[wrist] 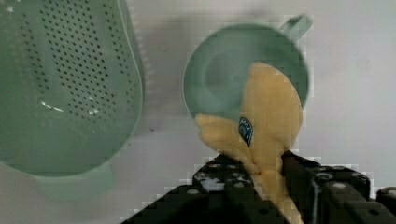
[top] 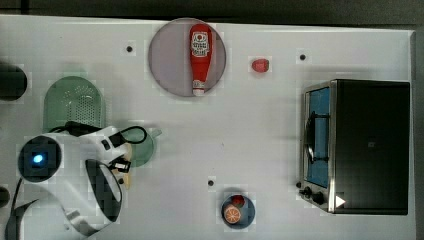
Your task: Pick Banana and place it in mug.
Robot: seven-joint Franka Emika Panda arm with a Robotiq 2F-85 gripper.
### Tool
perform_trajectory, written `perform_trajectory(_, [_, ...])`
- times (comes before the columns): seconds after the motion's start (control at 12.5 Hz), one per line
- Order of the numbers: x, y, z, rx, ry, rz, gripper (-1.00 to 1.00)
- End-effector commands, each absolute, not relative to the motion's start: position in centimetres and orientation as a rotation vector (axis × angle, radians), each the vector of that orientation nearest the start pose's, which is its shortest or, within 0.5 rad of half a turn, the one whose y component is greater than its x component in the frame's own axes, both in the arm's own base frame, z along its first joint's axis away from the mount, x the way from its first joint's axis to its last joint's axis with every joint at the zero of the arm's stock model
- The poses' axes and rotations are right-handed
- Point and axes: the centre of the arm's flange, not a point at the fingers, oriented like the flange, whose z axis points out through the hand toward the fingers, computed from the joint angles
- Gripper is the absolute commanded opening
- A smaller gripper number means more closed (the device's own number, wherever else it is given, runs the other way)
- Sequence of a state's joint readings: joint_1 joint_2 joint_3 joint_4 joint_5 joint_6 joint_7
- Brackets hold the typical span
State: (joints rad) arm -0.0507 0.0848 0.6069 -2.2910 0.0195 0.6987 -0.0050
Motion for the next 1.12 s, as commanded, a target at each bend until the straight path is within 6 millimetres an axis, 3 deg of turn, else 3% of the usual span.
perform_trajectory(0.08, [45.4, 24.8, 30.0, -3.060, 0.616, 0.158, -0.42])
perform_trajectory(0.16, [45.5, 24.5, 29.3, -3.051, 0.683, 0.176, -0.36])
perform_trajectory(0.24, [45.4, 24.4, 28.6, -3.046, 0.732, 0.189, -0.17])
perform_trajectory(0.4, [45.1, 24.4, 27.4, -3.050, 0.755, 0.205, 0.30])
perform_trajectory(0.64, [45.7, 24.2, 27.4, -3.026, 0.756, 0.152, 0.95])
perform_trajectory(0.88, [47.9, 22.7, 30.8, -2.987, 0.816, 0.040, 1.00])
perform_trajectory(1.12, [50.1, 18.2, 38.5, -2.982, 0.960, -0.061, 1.00])
